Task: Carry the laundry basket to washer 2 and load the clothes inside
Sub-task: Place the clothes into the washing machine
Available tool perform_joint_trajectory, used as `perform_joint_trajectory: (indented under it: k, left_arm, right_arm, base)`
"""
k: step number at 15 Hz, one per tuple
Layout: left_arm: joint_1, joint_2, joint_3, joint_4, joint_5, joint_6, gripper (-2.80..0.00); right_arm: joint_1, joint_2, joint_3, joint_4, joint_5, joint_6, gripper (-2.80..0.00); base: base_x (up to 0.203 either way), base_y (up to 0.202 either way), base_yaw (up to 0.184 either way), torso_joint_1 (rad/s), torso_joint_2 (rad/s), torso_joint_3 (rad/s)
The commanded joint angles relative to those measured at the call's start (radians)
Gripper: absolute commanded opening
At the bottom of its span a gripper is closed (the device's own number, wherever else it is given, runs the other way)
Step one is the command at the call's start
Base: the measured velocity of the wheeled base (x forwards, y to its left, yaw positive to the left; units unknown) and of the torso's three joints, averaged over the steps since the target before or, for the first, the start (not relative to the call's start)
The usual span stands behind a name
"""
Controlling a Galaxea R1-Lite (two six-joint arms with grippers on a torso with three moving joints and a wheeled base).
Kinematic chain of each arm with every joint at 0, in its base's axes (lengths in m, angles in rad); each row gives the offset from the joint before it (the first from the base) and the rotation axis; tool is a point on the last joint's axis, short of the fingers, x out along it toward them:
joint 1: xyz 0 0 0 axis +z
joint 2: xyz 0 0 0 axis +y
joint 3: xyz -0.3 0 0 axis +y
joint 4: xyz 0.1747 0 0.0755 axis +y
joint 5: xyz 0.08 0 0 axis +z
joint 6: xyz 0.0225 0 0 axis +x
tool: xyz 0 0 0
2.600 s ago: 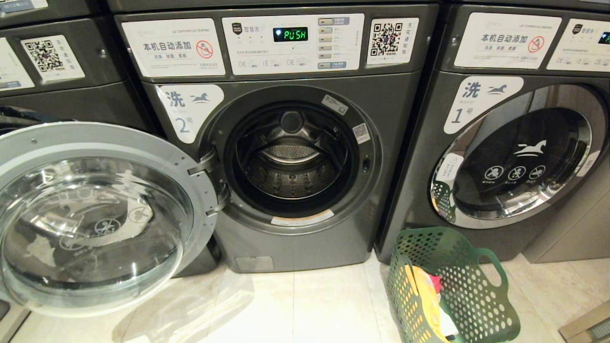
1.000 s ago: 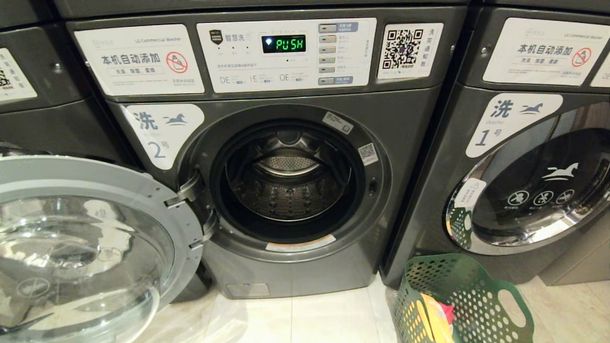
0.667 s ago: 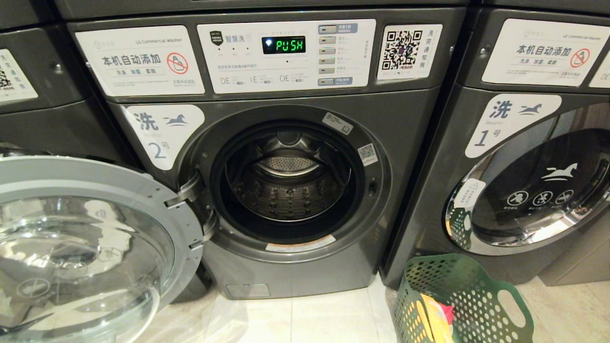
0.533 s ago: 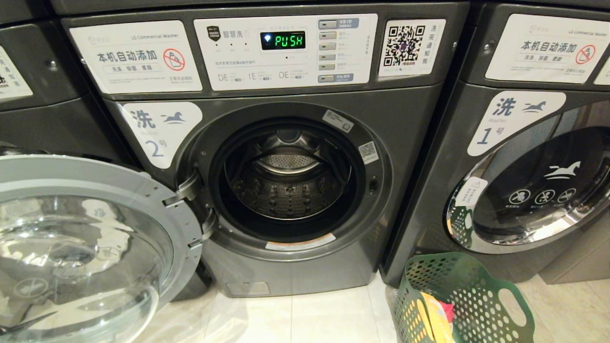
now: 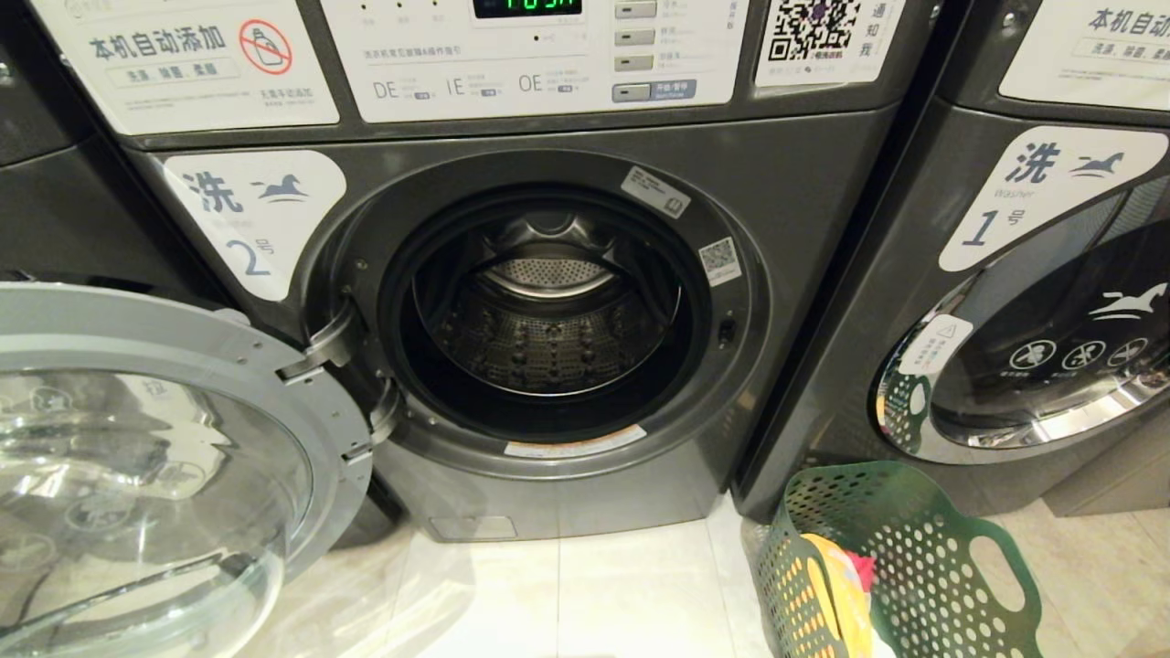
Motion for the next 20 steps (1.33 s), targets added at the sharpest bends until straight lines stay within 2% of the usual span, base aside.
perform_joint_trajectory:
  k: [1, 7, 11, 20]
  left_arm:
    - [0.0, 0.0, 0.0, 0.0, 0.0, 0.0, -2.8]
    - [0.0, 0.0, 0.0, 0.0, 0.0, 0.0, -2.8]
    - [0.0, 0.0, 0.0, 0.0, 0.0, -0.003, -2.8]
    - [0.0, 0.0, 0.0, 0.0, 0.0, -0.003, -2.8]
  right_arm:
    - [0.0, 0.002, 0.0, 0.0, 0.0, -0.001, -2.8]
    - [0.0, 0.002, 0.0, 0.0, -0.002, 0.007, -2.8]
    - [0.0, 0.002, 0.0, 0.0, -0.028, 0.058, -2.8]
    - [0.0, 0.002, 0.0, 0.0, -0.022, 0.045, -2.8]
  base:
    - [0.0, 0.0, 0.0, 0.003, 0.0, -0.198]
    - [0.0, 0.0, 0.0, 0.003, 0.0, -0.198]
    - [0.0, 0.0, 0.0, 0.006, 0.0, -0.196]
    - [0.0, 0.0, 0.0, 0.001, 0.0, -0.195]
